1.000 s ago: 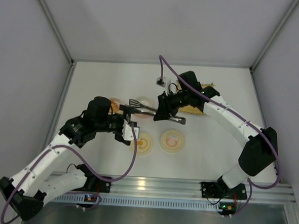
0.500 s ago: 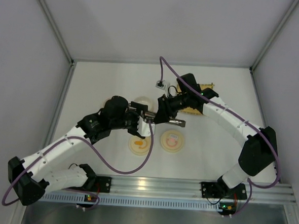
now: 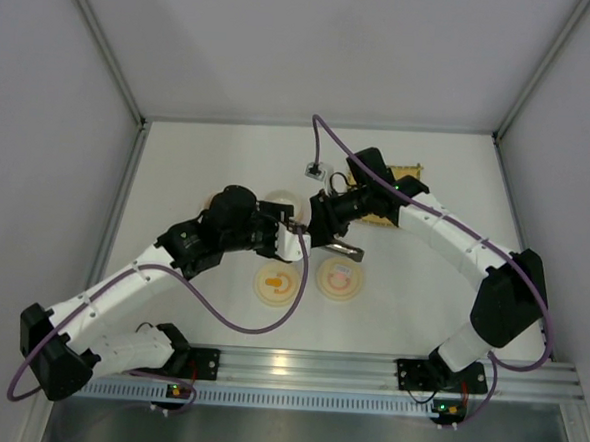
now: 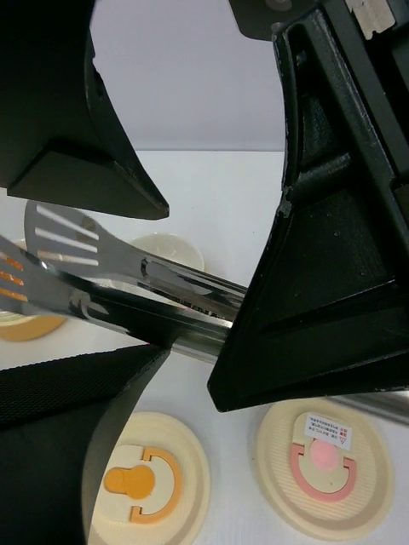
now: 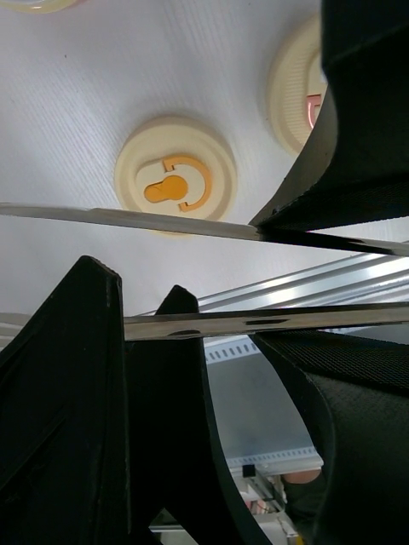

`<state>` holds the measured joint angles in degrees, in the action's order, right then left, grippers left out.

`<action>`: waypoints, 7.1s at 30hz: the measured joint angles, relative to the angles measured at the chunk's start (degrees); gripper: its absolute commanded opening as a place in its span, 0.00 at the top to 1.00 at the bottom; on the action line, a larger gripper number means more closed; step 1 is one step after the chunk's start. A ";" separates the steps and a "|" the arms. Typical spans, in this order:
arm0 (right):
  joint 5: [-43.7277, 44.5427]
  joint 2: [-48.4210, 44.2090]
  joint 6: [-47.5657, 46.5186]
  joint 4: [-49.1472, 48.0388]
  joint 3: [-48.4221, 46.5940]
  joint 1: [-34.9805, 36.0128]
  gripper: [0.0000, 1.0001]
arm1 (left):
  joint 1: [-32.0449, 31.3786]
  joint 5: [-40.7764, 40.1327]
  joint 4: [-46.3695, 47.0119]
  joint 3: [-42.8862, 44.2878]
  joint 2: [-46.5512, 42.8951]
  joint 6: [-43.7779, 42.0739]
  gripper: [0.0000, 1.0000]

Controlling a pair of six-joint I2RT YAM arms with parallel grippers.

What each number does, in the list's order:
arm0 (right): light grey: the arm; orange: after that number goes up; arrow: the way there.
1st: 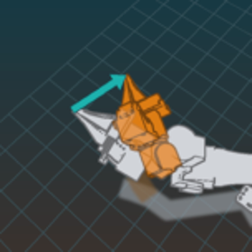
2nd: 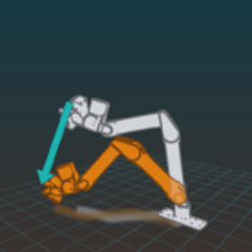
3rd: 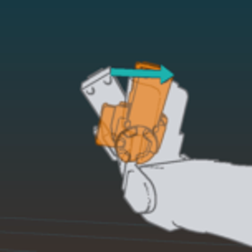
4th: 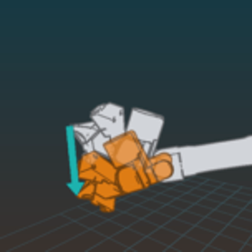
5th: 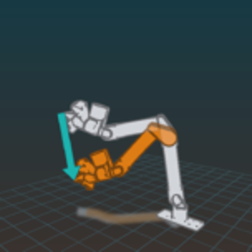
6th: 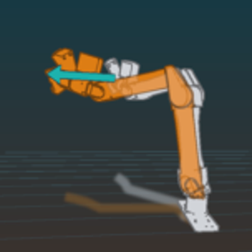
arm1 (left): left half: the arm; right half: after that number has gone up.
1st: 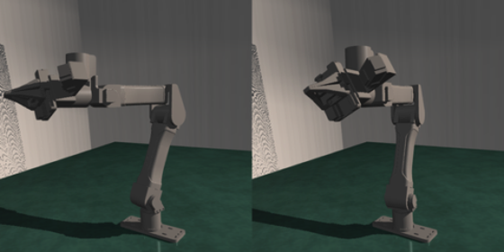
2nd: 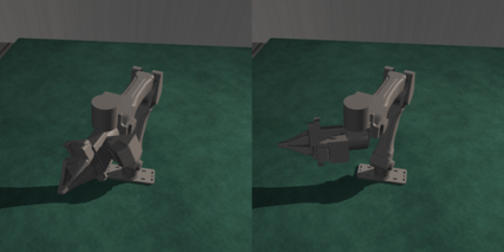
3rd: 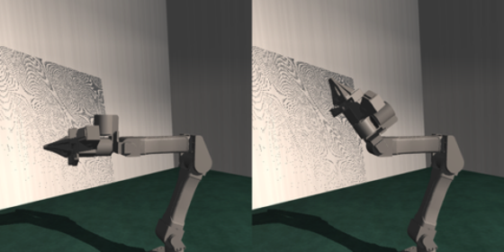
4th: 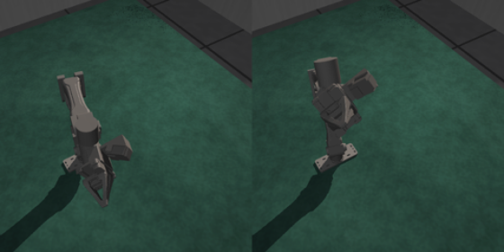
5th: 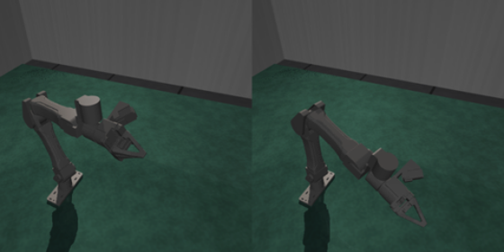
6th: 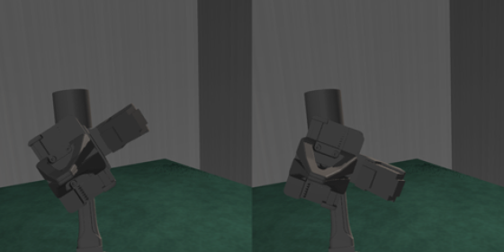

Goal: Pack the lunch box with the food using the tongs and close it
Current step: Adjust the clamp, then pick up the fake food from the plate.

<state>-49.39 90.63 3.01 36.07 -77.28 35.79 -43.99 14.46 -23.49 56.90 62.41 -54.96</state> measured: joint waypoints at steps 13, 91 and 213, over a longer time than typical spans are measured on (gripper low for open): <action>-0.28 0.00 -0.42 0.00 0.00 0.46 0.59 | 0.00 1.84 -0.26 0.76 0.85 1.31 0.40; 5.95 -2.43 -8.41 5.44 -0.04 -8.26 0.82 | 0.59 -3.54 -13.16 12.46 -15.02 21.27 0.02; 43.19 4.81 -9.84 12.74 -1.09 -34.29 0.59 | 55.95 21.29 -21.92 -0.74 -1.49 43.93 0.02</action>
<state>-6.20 95.44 -6.83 48.82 -78.37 1.50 11.97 35.75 -45.41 56.16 60.93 -11.03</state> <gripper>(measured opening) 0.412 0.983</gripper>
